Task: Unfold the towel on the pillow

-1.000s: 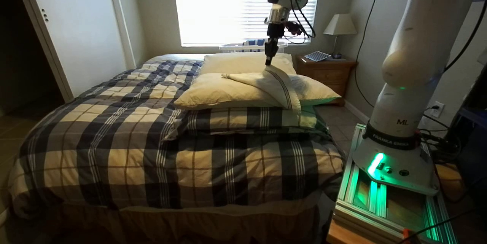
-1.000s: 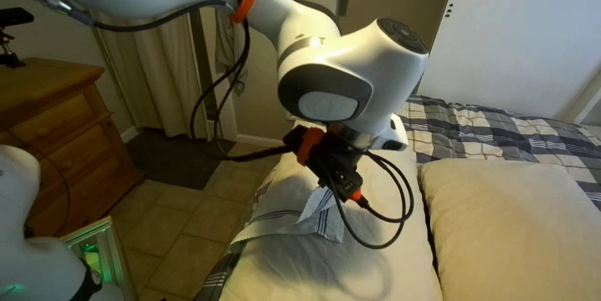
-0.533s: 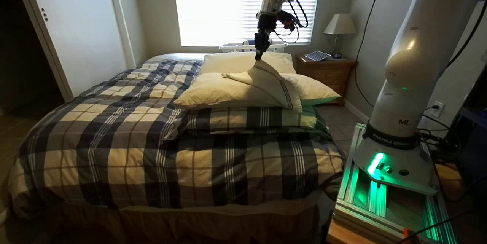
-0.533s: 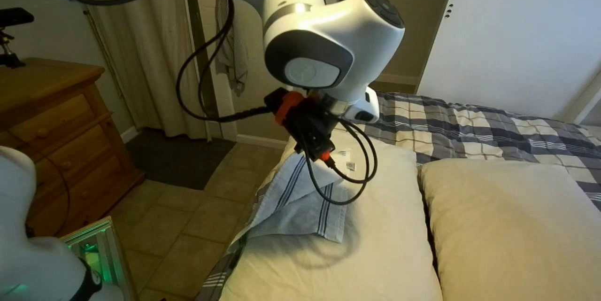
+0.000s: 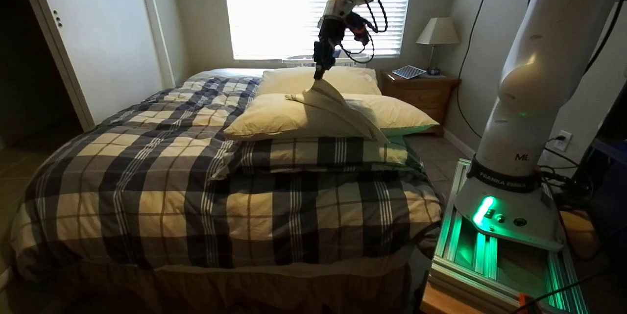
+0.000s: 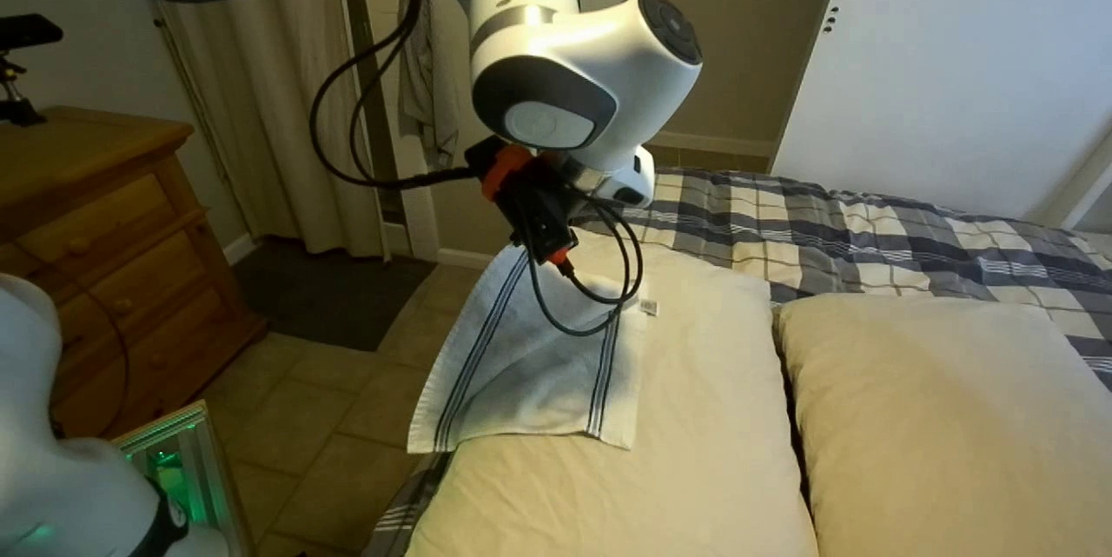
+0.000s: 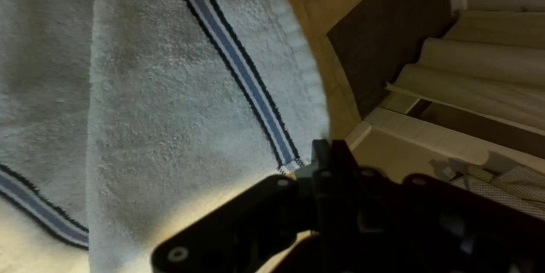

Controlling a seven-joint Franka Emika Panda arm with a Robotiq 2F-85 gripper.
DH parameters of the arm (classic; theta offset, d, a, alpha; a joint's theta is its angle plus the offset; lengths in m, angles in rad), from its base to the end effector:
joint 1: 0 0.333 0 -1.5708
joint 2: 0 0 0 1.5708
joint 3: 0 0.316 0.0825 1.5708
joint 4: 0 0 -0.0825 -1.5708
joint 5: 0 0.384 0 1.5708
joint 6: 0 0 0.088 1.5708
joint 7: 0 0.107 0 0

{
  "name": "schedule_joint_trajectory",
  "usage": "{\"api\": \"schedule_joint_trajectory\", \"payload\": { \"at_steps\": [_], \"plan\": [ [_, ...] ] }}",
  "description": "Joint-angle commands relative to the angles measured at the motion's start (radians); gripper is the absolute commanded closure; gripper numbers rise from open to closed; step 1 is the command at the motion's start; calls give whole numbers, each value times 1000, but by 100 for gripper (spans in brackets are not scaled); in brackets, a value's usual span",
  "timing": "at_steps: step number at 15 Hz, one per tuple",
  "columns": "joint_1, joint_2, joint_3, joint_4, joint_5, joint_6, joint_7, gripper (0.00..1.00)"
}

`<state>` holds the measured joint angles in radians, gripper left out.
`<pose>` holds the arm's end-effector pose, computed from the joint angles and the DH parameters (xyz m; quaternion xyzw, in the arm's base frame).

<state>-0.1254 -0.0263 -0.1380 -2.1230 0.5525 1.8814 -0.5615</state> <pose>0.5088 -0.0967 0.4160 -0.9619 -0.0326 -0.0056 0.2715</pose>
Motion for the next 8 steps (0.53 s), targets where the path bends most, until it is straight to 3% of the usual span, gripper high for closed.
{"api": "schedule_joint_trajectory", "payload": {
  "at_steps": [1,3,4,8],
  "plan": [
    [20,-33,18,-36,62,-11,3,99],
    [29,-37,27,-43,80,-15,-8,99],
    [33,-35,30,-44,80,-16,-8,73],
    [33,-33,27,-40,90,-21,-20,51]
  ]
}}
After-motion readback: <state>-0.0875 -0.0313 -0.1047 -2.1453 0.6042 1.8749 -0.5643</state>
